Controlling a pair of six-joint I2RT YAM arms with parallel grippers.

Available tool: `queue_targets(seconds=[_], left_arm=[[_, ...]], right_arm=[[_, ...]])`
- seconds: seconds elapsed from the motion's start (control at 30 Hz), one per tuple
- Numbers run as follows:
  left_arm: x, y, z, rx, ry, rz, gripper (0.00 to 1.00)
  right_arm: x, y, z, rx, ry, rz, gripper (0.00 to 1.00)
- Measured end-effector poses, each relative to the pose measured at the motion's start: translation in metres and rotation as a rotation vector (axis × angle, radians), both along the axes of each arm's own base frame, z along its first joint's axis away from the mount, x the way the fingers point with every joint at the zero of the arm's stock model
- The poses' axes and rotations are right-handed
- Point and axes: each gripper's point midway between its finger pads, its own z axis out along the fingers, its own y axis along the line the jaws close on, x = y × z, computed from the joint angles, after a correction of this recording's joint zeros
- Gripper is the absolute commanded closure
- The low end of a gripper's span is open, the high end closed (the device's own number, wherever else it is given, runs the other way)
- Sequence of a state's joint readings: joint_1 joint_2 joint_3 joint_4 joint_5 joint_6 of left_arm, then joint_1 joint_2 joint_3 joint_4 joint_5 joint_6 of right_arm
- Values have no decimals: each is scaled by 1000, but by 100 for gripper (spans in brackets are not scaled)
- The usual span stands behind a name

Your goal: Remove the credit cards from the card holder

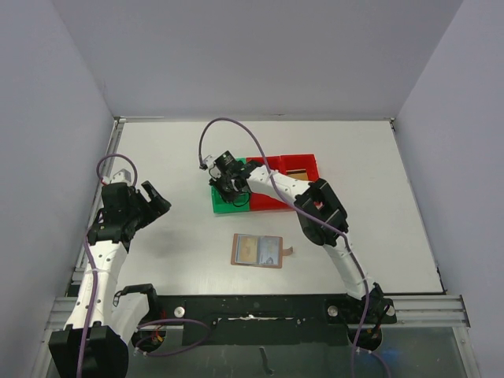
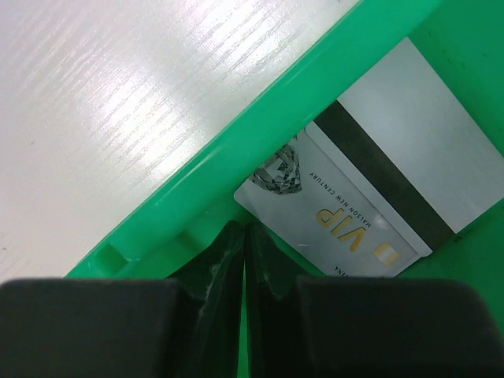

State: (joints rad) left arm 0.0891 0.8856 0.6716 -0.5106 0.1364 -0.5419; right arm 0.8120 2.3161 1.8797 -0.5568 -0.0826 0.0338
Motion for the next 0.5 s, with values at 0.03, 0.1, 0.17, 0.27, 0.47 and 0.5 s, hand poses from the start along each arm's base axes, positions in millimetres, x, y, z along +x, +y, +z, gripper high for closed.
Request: queue_targets(seconds=[0.03,0.1,0.17,0.27,0.47,0.5], left_arm=[[0,0,0,0,0,0,24],[0,0,0,0,0,0,24],[0,0,0,0,0,0,24],[0,0,0,-1,0,-1,24],[0,0,-1,-2,1,-2,24],[0,0,-1,-2,2,-2,24]], right_arm=[[1,1,0,1,0,0,95],[1,1,-1,-2,3,0,95],[4,2,-1,-5,-4,-7,95],[9,0,-1,-14,-19,-28,94],[25,-2,0,-12,-51,-79,93],[28,-3,0,-8,-54,-84,93]])
